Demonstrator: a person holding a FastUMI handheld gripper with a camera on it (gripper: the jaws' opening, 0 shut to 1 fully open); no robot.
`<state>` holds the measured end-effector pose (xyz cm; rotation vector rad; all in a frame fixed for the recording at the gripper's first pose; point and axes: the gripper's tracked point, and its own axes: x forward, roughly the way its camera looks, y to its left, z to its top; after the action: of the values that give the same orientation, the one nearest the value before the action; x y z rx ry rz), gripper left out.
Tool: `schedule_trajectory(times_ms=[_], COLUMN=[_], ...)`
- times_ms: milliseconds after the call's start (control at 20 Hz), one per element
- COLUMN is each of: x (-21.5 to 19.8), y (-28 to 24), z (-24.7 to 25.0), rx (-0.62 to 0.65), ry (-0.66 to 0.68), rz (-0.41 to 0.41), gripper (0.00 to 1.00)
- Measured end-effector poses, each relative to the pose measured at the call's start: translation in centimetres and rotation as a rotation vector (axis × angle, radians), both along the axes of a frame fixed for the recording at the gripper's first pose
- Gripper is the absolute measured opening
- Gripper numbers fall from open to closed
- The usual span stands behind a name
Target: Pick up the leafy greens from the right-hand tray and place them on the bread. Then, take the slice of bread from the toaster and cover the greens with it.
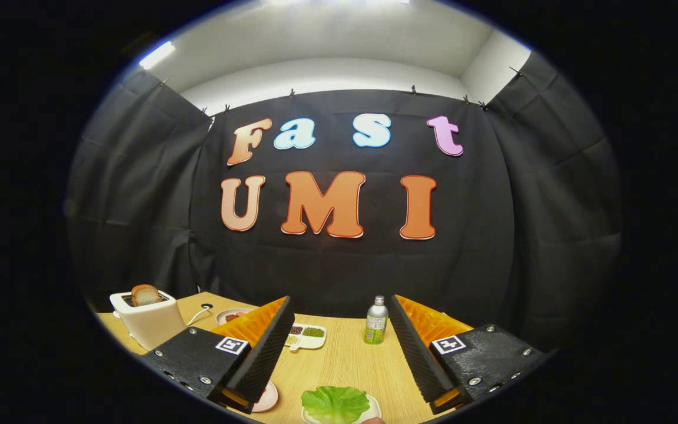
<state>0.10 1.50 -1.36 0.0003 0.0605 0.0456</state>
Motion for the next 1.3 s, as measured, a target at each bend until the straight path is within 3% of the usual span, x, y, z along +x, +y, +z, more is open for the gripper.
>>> schedule_trajectory(times_ms=[300,600,950,1300], x=[0.4,0.0,-0.6,-2.1], y=[0.7,1.6,1.5,2.2], z=[-4.0,-10.3,-17.1,-23.8], rx=[0.005,-0.004,-0.07,-0.045], ry=[0.151,0.389,0.645,0.885], rz=[0.033,0.082,0.08,0.095], gripper=[0.98,0.98,0.98,0.99])
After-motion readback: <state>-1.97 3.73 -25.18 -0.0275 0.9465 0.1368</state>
